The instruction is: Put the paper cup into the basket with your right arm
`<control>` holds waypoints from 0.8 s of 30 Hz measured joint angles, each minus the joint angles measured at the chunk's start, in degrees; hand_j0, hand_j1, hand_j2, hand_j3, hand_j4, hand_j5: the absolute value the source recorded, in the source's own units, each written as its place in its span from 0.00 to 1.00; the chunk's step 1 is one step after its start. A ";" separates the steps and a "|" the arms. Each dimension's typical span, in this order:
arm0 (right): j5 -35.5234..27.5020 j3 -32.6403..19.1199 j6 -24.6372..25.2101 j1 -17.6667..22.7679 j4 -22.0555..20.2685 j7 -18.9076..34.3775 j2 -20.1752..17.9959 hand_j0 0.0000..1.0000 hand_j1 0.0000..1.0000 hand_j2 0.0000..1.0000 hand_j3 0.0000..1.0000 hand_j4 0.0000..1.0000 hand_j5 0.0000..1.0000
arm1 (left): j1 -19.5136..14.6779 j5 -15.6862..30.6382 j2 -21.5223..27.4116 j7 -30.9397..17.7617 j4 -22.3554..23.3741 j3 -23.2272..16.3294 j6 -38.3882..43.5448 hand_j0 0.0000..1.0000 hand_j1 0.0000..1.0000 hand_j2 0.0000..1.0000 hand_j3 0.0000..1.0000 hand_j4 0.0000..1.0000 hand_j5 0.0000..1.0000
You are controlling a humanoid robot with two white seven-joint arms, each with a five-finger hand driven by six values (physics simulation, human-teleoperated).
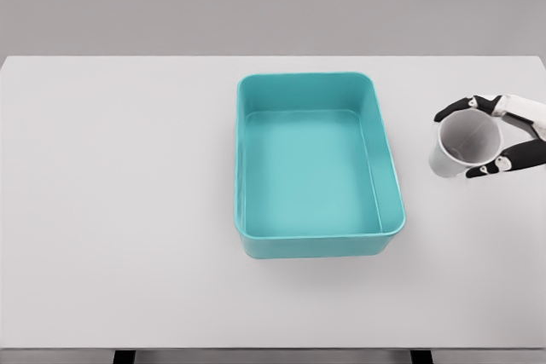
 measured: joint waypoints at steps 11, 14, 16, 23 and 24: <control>2.90 -7.98 0.00 -1.67 -0.09 0.01 5.87 0.71 0.71 0.71 0.71 0.71 0.71 | 0.00 0.00 0.00 0.00 0.00 0.00 0.00 1.00 1.00 1.00 1.00 1.00 1.00; 5.52 -9.02 0.01 -2.11 -0.43 0.01 8.51 0.72 0.72 0.72 0.72 0.72 0.72 | 0.00 -0.01 0.00 0.00 0.00 0.00 0.00 1.00 1.00 1.00 1.00 1.00 1.00; 7.19 -9.37 0.00 -2.46 -0.58 0.01 10.30 0.72 0.72 0.72 0.72 0.72 0.72 | 0.00 0.01 0.00 0.00 0.00 0.00 0.00 1.00 1.00 1.00 1.00 1.00 1.00; 13.10 -9.29 -0.01 -4.13 -3.74 0.02 15.11 0.72 0.72 0.72 0.72 0.72 0.72 | 0.00 -0.01 0.00 0.00 0.00 0.00 0.00 1.00 1.00 1.00 1.00 1.00 1.00; 14.41 -9.27 0.16 -4.66 -4.86 0.02 15.68 0.72 0.72 0.72 0.72 0.72 0.72 | 0.00 -0.01 0.00 0.00 0.00 0.00 0.00 1.00 1.00 1.00 1.00 1.00 1.00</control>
